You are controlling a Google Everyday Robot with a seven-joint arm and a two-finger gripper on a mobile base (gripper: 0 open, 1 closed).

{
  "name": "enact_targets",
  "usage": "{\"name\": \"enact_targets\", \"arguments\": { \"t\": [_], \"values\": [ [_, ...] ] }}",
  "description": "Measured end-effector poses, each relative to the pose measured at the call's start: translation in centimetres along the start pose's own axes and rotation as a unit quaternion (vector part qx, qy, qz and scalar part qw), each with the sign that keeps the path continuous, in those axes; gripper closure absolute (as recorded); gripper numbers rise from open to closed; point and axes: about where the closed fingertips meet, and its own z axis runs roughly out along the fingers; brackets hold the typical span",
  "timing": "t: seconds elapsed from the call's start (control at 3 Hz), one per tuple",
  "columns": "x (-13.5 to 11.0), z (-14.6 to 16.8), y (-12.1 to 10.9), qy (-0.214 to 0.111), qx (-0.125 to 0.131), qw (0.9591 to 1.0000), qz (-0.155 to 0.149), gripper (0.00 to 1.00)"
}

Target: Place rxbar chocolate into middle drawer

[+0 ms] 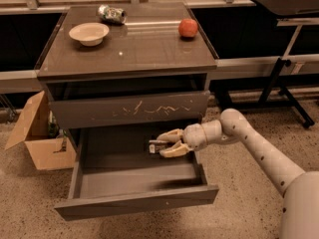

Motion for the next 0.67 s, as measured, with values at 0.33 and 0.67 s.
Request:
{"name": "enact_targets", "arguments": {
  "t": [0.33,0.67],
  "values": [
    [5.3,1.5,-0.7,0.026,0.003,0.9991,0.033,1.0],
    [8.7,3.2,-0.8,0.045,-0.003,0.9973,0.057,1.0]
  ]
}}
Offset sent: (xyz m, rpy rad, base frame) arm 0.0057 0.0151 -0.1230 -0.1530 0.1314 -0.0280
